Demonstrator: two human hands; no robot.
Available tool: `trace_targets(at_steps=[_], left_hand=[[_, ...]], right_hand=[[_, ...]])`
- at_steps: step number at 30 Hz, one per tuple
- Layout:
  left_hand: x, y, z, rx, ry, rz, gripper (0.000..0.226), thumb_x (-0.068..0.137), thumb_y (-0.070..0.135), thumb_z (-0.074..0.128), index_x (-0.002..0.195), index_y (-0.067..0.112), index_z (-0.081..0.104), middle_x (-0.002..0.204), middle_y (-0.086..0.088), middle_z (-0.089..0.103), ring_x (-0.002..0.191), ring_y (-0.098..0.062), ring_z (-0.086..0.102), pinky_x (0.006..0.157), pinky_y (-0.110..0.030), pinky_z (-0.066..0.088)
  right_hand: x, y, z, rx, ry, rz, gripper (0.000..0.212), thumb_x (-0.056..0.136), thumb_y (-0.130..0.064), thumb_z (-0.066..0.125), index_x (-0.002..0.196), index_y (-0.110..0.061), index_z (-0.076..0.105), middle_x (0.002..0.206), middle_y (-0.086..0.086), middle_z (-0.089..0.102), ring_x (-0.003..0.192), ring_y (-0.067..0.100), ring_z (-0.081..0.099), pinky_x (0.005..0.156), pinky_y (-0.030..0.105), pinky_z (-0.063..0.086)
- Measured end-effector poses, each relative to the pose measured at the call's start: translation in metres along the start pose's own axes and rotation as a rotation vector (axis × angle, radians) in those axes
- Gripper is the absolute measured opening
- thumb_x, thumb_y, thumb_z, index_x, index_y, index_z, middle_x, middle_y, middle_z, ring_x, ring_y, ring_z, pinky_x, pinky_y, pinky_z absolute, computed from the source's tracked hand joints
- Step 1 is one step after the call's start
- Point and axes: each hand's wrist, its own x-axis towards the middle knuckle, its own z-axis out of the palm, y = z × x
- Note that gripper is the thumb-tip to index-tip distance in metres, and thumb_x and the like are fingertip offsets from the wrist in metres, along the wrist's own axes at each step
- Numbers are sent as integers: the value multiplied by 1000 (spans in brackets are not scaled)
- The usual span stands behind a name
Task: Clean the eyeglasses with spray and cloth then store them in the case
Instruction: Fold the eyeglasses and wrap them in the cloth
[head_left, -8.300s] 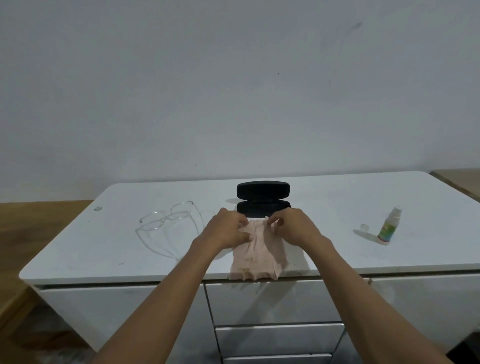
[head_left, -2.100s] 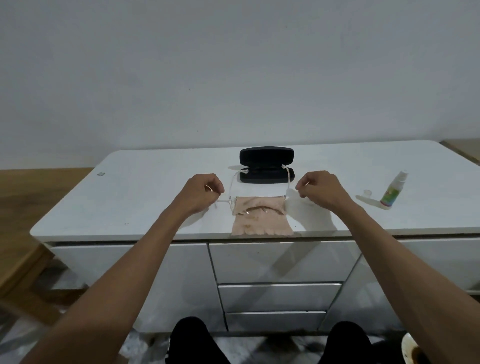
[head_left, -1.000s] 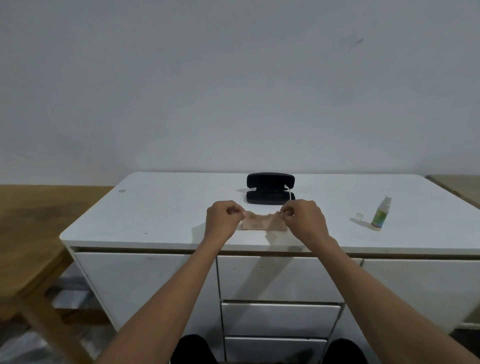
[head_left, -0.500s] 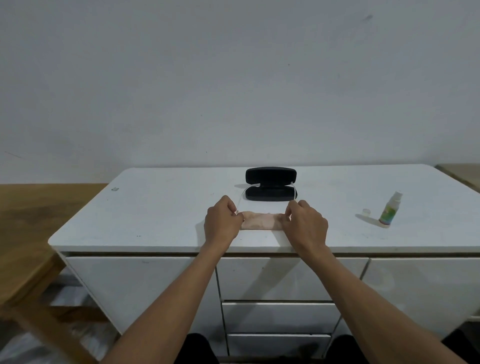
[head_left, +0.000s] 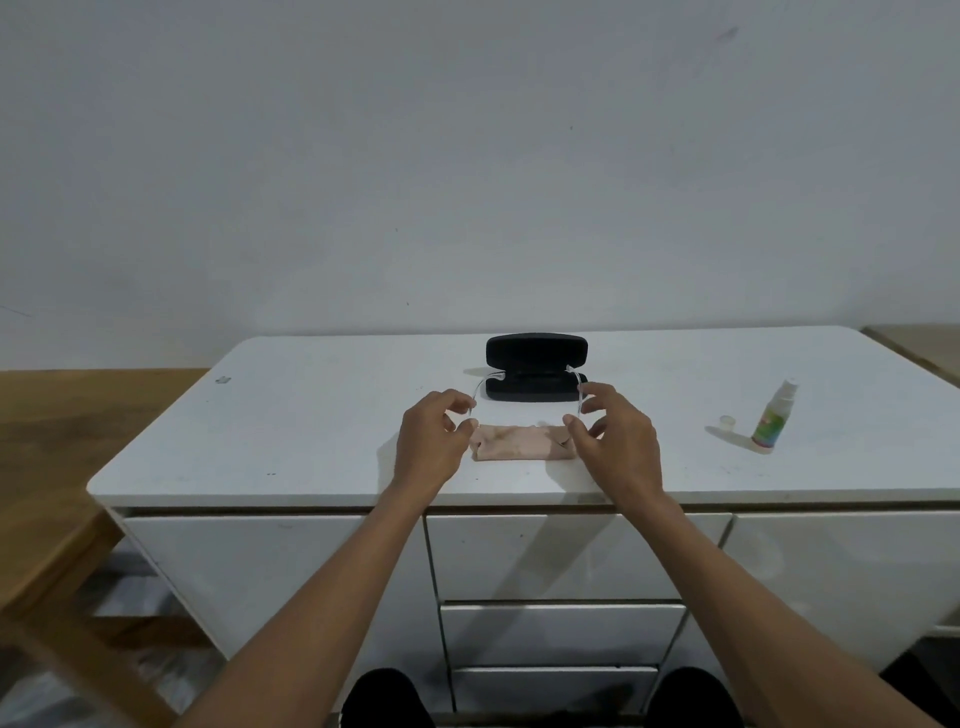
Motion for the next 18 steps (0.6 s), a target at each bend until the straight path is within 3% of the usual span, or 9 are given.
trace_targets(at_steps=[4, 9, 14, 18], left_hand=[[2, 0, 1, 27, -10, 47, 18, 92, 7, 69, 96, 24, 75, 90, 11, 73, 78, -18, 66, 76, -41, 59], [9, 4, -5, 219, -80, 168, 27, 97, 11, 62, 116, 25, 76, 100, 2, 75, 86, -19, 61, 78, -34, 51], [14, 7, -6, 457, -282, 300, 39, 99, 9, 56, 129, 30, 70, 104, -1, 67, 102, -20, 57, 80, -36, 49], [17, 5, -2, 468, -327, 302, 38, 98, 11, 59, 127, 31, 71, 104, 1, 67, 103, -18, 56, 79, -34, 46]], right_hand=[[5, 1, 1, 34, 4, 5, 15, 94, -19, 71, 108, -25, 74, 95, -10, 75, 70, 14, 68, 72, 39, 58], [12, 4, -2, 53, -60, -5, 14, 93, -19, 75, 106, -23, 78, 85, -11, 74, 71, 16, 68, 74, 39, 58], [18, 4, -5, 76, -76, -23, 15, 92, -19, 76, 106, -23, 80, 85, -10, 75, 70, 16, 68, 74, 37, 57], [21, 1, -6, 11, -134, -100, 20, 95, -20, 72, 112, -27, 79, 91, -10, 77, 72, 13, 65, 73, 34, 55]])
